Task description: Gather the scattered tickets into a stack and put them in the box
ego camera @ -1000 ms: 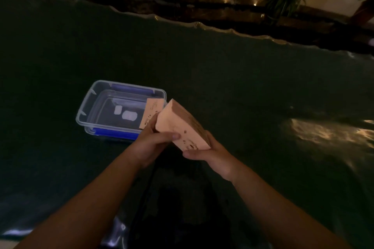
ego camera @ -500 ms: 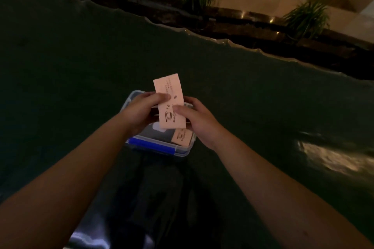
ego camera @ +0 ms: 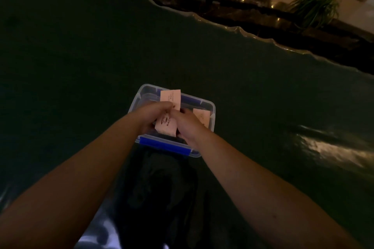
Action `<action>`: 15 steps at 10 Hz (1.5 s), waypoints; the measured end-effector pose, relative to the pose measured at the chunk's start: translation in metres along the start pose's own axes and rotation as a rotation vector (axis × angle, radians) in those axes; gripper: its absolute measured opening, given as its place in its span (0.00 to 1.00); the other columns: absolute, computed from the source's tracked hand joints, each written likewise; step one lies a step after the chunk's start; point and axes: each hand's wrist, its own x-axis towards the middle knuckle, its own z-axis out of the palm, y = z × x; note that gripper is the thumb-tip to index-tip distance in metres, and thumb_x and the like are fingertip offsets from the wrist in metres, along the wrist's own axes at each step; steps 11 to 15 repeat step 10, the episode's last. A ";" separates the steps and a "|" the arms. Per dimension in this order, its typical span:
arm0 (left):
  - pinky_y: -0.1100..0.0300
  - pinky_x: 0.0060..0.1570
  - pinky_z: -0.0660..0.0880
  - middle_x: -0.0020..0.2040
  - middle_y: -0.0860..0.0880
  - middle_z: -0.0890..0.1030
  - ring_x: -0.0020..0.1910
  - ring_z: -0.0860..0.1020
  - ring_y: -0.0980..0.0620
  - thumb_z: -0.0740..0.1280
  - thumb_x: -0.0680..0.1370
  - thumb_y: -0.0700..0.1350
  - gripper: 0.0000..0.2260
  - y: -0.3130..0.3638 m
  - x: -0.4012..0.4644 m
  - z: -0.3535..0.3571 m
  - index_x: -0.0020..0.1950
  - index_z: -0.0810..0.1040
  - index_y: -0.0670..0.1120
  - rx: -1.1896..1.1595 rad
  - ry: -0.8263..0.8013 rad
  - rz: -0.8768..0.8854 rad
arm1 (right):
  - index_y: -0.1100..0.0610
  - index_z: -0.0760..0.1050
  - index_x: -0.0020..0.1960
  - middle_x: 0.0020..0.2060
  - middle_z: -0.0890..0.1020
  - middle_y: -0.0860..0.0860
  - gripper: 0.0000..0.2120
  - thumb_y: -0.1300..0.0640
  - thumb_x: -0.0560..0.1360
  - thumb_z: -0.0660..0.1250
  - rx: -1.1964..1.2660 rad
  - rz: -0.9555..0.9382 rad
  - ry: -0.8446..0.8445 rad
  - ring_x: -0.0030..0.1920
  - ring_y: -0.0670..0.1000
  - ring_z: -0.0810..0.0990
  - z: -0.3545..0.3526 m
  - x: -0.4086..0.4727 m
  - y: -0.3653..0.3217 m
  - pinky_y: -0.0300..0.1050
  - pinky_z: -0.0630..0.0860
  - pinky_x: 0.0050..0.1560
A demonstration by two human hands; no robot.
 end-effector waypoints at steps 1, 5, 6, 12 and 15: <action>0.46 0.43 0.85 0.45 0.46 0.89 0.44 0.88 0.45 0.71 0.78 0.50 0.11 -0.007 0.009 0.003 0.60 0.79 0.52 0.051 -0.006 -0.064 | 0.51 0.72 0.75 0.64 0.85 0.57 0.20 0.46 0.85 0.62 -0.051 0.060 0.036 0.64 0.58 0.83 0.007 0.006 0.006 0.63 0.77 0.72; 0.45 0.46 0.80 0.47 0.44 0.85 0.46 0.83 0.44 0.68 0.81 0.53 0.06 -0.005 0.016 0.027 0.50 0.76 0.52 0.245 0.139 -0.102 | 0.54 0.76 0.65 0.61 0.85 0.59 0.12 0.50 0.87 0.59 -0.129 0.134 0.144 0.61 0.59 0.84 0.006 0.010 0.004 0.59 0.79 0.69; 0.45 0.47 0.79 0.47 0.43 0.83 0.45 0.82 0.45 0.67 0.81 0.52 0.05 -0.006 0.014 0.032 0.49 0.76 0.51 0.236 0.190 -0.086 | 0.55 0.76 0.65 0.61 0.85 0.58 0.12 0.51 0.87 0.60 -0.206 0.113 0.161 0.61 0.58 0.84 0.009 0.010 0.002 0.58 0.79 0.69; 0.59 0.41 0.74 0.52 0.56 0.78 0.49 0.78 0.57 0.72 0.78 0.54 0.18 0.037 -0.082 0.047 0.66 0.75 0.54 0.685 0.285 0.481 | 0.38 0.78 0.52 0.49 0.85 0.43 0.05 0.48 0.83 0.66 -0.311 -0.367 0.148 0.44 0.43 0.87 -0.073 -0.100 -0.007 0.40 0.81 0.40; 0.59 0.41 0.74 0.52 0.56 0.78 0.49 0.78 0.57 0.72 0.78 0.54 0.18 0.037 -0.082 0.047 0.66 0.75 0.54 0.685 0.285 0.481 | 0.38 0.78 0.52 0.49 0.85 0.43 0.05 0.48 0.83 0.66 -0.311 -0.367 0.148 0.44 0.43 0.87 -0.073 -0.100 -0.007 0.40 0.81 0.40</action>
